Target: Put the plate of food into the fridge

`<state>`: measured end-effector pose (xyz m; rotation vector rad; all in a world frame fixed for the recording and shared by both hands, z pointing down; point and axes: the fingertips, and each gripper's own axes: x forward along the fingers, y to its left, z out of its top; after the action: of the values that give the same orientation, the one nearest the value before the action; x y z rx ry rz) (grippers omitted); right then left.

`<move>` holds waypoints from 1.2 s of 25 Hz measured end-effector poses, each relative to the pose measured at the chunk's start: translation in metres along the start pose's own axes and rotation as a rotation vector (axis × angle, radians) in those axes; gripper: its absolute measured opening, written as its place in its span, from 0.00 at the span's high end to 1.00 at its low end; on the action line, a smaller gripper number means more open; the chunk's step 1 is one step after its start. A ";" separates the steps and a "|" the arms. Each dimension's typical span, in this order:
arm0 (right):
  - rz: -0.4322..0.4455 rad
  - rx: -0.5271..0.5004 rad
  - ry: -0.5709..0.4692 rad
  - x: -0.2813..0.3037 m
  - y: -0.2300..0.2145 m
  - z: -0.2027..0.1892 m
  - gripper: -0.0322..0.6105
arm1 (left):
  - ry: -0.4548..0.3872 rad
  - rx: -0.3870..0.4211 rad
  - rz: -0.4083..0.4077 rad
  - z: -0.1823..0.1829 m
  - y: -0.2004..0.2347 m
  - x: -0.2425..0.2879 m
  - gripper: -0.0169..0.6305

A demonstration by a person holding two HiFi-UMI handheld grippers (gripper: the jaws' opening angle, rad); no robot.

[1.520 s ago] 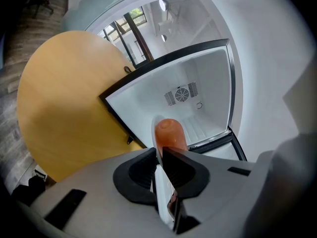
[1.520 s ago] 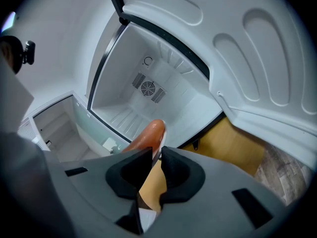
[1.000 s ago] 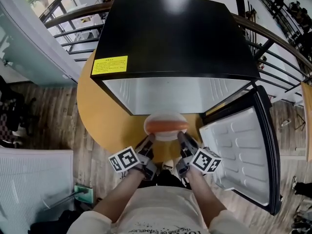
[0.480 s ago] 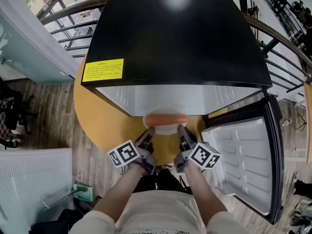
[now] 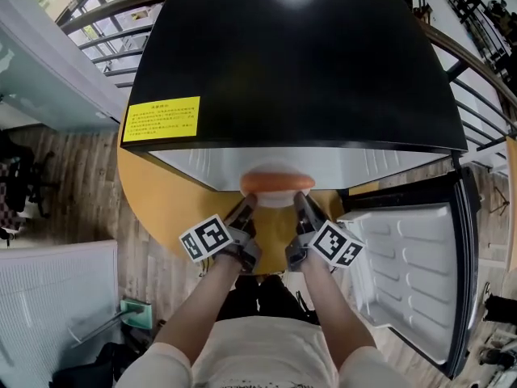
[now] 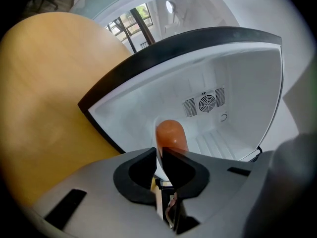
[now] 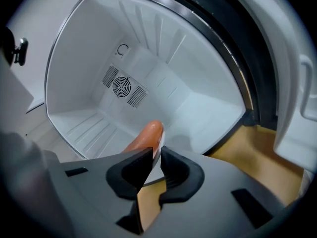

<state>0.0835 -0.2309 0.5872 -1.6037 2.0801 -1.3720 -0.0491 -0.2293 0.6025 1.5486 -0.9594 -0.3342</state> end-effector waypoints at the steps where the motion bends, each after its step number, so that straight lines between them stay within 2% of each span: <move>1: -0.003 -0.003 -0.001 0.003 -0.001 0.002 0.84 | 0.000 -0.002 0.002 0.001 0.001 0.003 0.89; 22: -0.098 -0.015 -0.026 0.051 -0.036 0.016 0.84 | -0.045 -0.033 0.087 0.016 0.027 0.055 0.89; 30: -0.130 -0.058 -0.015 0.067 -0.047 0.022 0.84 | -0.054 -0.037 0.110 0.018 0.033 0.069 0.89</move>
<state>0.1019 -0.2987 0.6341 -1.7956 2.0574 -1.3455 -0.0312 -0.2897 0.6498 1.4531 -1.0710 -0.3154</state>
